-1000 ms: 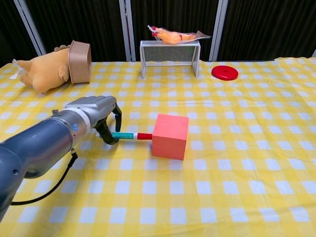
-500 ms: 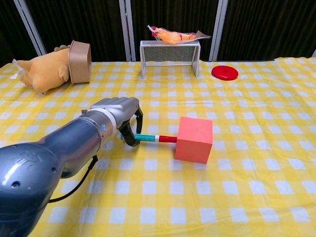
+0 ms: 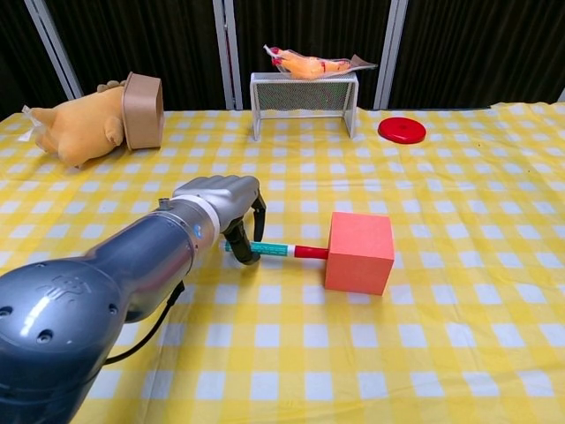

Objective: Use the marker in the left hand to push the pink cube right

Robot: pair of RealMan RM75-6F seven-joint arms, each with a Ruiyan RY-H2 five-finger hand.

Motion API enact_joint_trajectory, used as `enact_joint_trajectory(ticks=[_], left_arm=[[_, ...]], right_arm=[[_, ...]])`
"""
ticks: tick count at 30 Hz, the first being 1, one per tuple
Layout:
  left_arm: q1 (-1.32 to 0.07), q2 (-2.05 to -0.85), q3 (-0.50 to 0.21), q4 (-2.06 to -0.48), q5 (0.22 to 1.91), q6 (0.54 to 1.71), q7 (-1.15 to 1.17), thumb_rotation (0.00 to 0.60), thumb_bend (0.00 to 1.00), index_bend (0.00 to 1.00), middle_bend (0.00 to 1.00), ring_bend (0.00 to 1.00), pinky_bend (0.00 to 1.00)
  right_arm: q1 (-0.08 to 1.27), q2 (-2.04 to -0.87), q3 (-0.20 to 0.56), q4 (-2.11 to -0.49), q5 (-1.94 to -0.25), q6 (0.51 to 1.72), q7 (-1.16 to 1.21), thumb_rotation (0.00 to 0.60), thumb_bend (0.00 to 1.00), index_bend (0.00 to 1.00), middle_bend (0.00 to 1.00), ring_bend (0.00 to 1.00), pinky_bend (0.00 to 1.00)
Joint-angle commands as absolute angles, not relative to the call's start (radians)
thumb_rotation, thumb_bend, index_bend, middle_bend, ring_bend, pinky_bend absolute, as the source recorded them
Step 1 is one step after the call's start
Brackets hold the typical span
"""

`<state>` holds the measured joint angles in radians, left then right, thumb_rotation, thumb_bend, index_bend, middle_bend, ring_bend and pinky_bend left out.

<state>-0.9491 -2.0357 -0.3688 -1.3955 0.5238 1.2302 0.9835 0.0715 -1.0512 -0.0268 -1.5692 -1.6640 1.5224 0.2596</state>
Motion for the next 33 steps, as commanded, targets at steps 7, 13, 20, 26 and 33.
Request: enact_joint_trajectory(ticks=[7, 13, 20, 26, 33], left_arm=[[-0.980, -2.068, -0.383, -1.375, 0.526, 1.218, 0.982, 0.600, 0.46, 0.65, 0.12, 0.00, 0.12], [-1.004, -2.095, -0.396, -1.357, 0.519, 1.208, 0.987, 0.600, 0.46, 0.65, 0.12, 0.00, 0.12], [-1.061, -2.143, -0.433, -1.301, 0.511, 1.182, 1.003, 0.600, 0.46, 0.65, 0.12, 0.00, 0.12], [-1.100, -2.175, -0.456, -1.261, 0.502, 1.164, 1.013, 0.600, 0.46, 0.65, 0.12, 0.00, 0.12], [-1.140, -2.208, -0.482, -1.231, 0.490, 1.141, 1.022, 0.600, 0.46, 0.65, 0.12, 0.00, 0.12]], right_arm=[[0.073, -1.052, -0.028, -1.568, -1.664, 1.519, 0.259, 0.600, 0.32, 0.00, 0.00, 0.00, 0.00], [0.072, -1.050, -0.029, -1.568, -1.661, 1.517, 0.264, 0.600, 0.32, 0.00, 0.00, 0.00, 0.00], [0.072, -1.049, -0.029, -1.567, -1.661, 1.516, 0.266, 0.600, 0.32, 0.00, 0.00, 0.00, 0.00], [0.072, -1.049, -0.028, -1.566, -1.658, 1.515, 0.268, 0.600, 0.32, 0.00, 0.00, 0.00, 0.00], [0.072, -1.046, -0.027, -1.567, -1.651, 1.512, 0.272, 0.600, 0.32, 0.00, 0.00, 0.00, 0.00]])
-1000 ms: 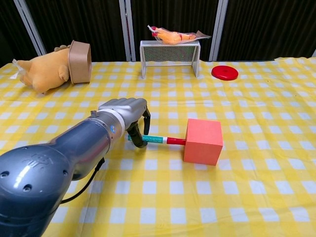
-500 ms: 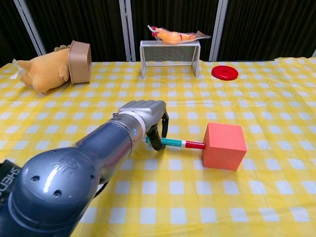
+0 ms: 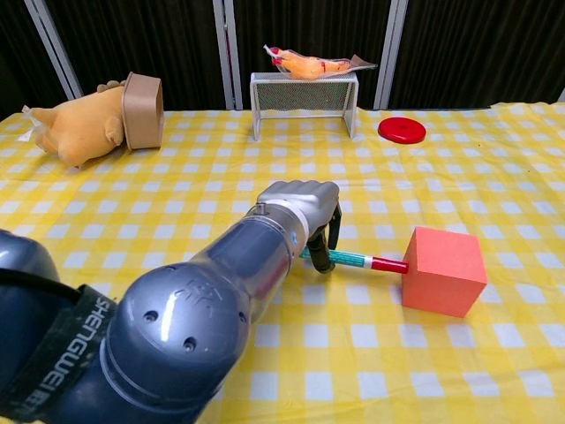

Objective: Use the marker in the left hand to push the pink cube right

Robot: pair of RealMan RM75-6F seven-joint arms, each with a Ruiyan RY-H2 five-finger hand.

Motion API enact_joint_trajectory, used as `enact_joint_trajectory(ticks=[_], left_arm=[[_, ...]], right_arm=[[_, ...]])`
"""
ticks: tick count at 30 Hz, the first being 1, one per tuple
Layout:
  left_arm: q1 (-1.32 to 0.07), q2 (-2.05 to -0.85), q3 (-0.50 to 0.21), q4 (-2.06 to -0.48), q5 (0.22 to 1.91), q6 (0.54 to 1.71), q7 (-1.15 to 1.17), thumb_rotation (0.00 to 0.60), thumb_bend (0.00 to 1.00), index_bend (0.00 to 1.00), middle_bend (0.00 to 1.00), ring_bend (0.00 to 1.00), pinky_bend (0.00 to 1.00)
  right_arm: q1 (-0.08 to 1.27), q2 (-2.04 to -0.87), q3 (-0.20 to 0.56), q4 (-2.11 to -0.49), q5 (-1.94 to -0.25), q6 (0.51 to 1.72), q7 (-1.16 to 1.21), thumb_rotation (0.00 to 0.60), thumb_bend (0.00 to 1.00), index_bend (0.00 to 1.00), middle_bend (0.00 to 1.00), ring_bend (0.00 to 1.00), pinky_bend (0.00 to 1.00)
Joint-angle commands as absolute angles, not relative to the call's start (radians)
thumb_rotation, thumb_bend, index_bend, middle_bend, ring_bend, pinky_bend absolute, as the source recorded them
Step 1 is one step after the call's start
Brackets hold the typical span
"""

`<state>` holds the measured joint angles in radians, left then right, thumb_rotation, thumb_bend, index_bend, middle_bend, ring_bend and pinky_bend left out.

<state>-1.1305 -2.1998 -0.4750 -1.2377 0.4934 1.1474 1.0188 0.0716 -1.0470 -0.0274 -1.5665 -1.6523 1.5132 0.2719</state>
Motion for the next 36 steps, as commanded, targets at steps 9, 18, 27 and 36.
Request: enact_joint_trajectory(ticks=[9, 18, 27, 36], left_arm=[[-1.217, -2.258, -0.527, -1.179, 0.488, 1.113, 1.034, 0.600, 0.46, 0.65, 0.12, 0.00, 0.12], [-1.273, -2.269, -0.529, -1.157, 0.444, 1.103, 1.028, 0.600, 0.46, 0.65, 0.12, 0.00, 0.12], [-1.296, -2.269, -0.513, -1.148, 0.417, 1.123, 1.024, 0.600, 0.46, 0.65, 0.12, 0.00, 0.12], [-1.247, -2.222, -0.482, -1.182, 0.444, 1.158, 1.025, 0.600, 0.46, 0.65, 0.12, 0.00, 0.12]], right_arm=[[0.072, -1.045, -0.027, -1.570, -1.648, 1.509, 0.269, 0.600, 0.32, 0.00, 0.00, 0.00, 0.00], [0.071, -1.043, -0.026, -1.568, -1.646, 1.509, 0.273, 0.600, 0.32, 0.00, 0.00, 0.00, 0.00], [0.071, -1.043, -0.028, -1.570, -1.650, 1.509, 0.271, 0.600, 0.32, 0.00, 0.00, 0.00, 0.00], [0.068, -1.040, -0.027, -1.567, -1.644, 1.510, 0.277, 0.600, 0.32, 0.00, 0.00, 0.00, 0.00]])
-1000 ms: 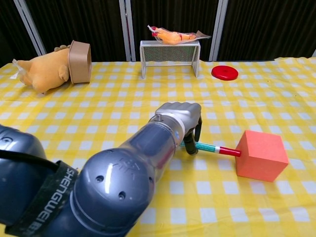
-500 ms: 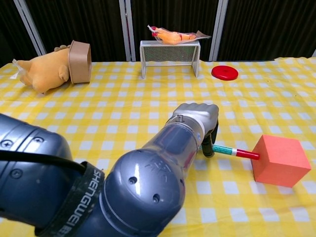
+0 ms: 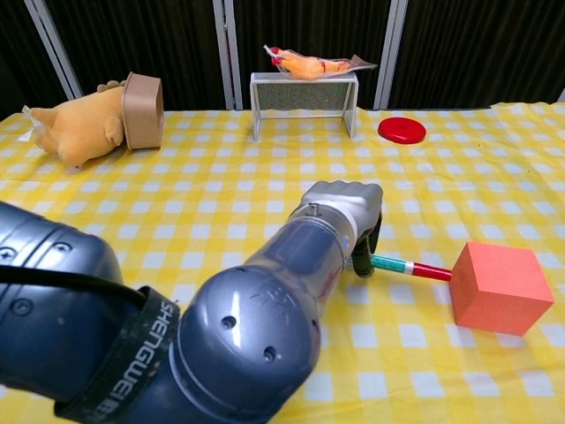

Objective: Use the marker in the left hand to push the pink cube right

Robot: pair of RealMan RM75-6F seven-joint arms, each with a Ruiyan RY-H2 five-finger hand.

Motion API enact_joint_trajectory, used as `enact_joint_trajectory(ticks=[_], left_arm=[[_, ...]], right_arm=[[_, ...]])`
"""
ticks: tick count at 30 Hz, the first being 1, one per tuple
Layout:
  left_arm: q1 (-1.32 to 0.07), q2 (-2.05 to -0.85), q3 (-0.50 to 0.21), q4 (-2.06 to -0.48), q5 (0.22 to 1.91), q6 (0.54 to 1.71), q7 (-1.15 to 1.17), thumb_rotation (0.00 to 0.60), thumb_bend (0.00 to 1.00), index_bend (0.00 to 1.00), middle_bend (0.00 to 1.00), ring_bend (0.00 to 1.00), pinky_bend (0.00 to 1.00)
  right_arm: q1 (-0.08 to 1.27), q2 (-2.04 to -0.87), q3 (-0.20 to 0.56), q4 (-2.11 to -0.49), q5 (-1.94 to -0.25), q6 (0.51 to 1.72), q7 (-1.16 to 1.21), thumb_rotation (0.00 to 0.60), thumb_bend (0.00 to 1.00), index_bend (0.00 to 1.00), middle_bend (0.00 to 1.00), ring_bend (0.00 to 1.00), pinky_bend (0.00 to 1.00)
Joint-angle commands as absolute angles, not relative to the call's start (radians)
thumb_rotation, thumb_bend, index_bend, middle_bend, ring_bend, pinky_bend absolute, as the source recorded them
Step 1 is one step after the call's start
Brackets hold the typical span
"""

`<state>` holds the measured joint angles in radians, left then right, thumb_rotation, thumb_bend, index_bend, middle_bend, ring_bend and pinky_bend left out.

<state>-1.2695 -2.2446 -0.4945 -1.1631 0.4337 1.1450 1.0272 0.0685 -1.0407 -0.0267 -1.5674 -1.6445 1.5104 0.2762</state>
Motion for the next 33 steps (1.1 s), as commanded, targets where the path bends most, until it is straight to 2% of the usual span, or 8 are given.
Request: enact_joint_trajectory(ticks=[1, 11, 22, 33], left_arm=[[-1.231, -2.205, -0.475, -1.195, 0.447, 1.165, 1.023, 0.600, 0.46, 0.64, 0.12, 0.00, 0.12], [-1.089, -2.036, -0.389, -1.339, 0.466, 1.198, 1.006, 0.600, 0.46, 0.64, 0.12, 0.00, 0.12], [-0.900, -1.760, -0.246, -1.584, 0.566, 1.246, 0.912, 0.600, 0.46, 0.63, 0.12, 0.00, 0.12], [-0.749, -1.552, -0.125, -1.725, 0.640, 1.277, 0.801, 0.600, 0.45, 0.59, 0.11, 0.00, 0.12]], right_arm=[[0.068, -1.040, -0.026, -1.567, -1.644, 1.511, 0.277, 0.600, 0.32, 0.00, 0.00, 0.00, 0.00], [0.069, -1.045, -0.027, -1.569, -1.647, 1.507, 0.261, 0.600, 0.32, 0.00, 0.00, 0.00, 0.00], [0.069, -1.045, -0.024, -1.569, -1.642, 1.507, 0.257, 0.600, 0.32, 0.00, 0.00, 0.00, 0.00], [0.071, -1.051, -0.026, -1.577, -1.648, 1.502, 0.237, 0.600, 0.32, 0.00, 0.00, 0.00, 0.00]])
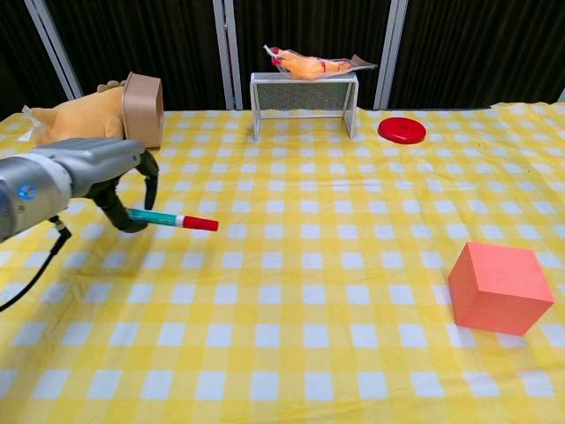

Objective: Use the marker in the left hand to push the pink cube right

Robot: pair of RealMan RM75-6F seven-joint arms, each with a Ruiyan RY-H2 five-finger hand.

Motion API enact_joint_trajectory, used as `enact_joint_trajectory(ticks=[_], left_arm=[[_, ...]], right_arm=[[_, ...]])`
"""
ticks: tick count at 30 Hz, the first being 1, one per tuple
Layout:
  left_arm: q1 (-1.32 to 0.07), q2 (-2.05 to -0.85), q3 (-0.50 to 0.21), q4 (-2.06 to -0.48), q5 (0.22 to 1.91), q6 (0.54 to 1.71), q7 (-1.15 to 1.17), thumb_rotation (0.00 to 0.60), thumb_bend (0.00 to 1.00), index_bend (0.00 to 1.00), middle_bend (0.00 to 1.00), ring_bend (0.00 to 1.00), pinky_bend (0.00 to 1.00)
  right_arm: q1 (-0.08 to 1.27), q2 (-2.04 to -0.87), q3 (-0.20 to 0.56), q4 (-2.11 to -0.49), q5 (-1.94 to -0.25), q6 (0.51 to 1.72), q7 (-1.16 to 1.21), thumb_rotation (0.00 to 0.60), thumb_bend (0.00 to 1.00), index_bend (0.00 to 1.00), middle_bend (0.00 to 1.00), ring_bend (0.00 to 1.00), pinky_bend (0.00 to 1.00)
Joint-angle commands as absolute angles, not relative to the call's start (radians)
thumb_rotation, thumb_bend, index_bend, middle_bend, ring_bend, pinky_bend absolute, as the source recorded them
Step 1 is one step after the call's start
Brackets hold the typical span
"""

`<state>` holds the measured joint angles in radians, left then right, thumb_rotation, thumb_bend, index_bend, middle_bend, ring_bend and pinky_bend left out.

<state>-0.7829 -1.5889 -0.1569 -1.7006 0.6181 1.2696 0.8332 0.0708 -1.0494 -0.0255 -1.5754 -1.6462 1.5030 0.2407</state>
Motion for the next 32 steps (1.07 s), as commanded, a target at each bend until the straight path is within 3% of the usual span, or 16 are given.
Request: enact_joint_trajectory(ticks=[1, 6, 9, 12, 20, 32], left_arm=[[-0.740, -1.543, -0.117, -1.727, 0.642, 1.277, 0.794, 0.600, 0.45, 0.58, 0.11, 0.00, 0.12], [-0.701, -1.502, -0.087, -1.734, 0.653, 1.268, 0.757, 0.600, 0.32, 0.42, 0.06, 0.00, 0.08], [-0.684, -1.481, -0.079, -1.739, 0.665, 1.260, 0.732, 0.600, 0.22, 0.23, 0.02, 0.00, 0.06], [-0.666, -1.463, -0.075, -1.744, 0.695, 1.263, 0.697, 0.600, 0.16, 0.11, 0.00, 0.00, 0.05], [-0.573, -1.397, -0.028, -1.775, 0.905, 1.350, 0.552, 0.600, 0.15, 0.07, 0.00, 0.00, 0.05], [-0.364, -1.232, 0.127, -1.819, 1.231, 1.547, 0.350, 0.600, 0.15, 0.00, 0.00, 0.00, 0.05]], right_arm=[[0.072, -1.051, -0.026, -1.577, -1.648, 1.502, 0.235, 0.600, 0.32, 0.00, 0.00, 0.00, 0.00], [0.073, -1.054, -0.027, -1.580, -1.650, 1.499, 0.225, 0.600, 0.32, 0.00, 0.00, 0.00, 0.00], [0.075, -1.056, -0.026, -1.580, -1.649, 1.496, 0.220, 0.600, 0.32, 0.00, 0.00, 0.00, 0.00], [0.075, -1.056, -0.026, -1.579, -1.649, 1.495, 0.217, 0.600, 0.32, 0.00, 0.00, 0.00, 0.00], [0.075, -1.056, -0.027, -1.573, -1.652, 1.497, 0.213, 0.600, 0.32, 0.00, 0.00, 0.00, 0.00], [0.078, -1.069, -0.029, -1.570, -1.651, 1.486, 0.156, 0.600, 0.32, 0.00, 0.00, 0.00, 0.00]])
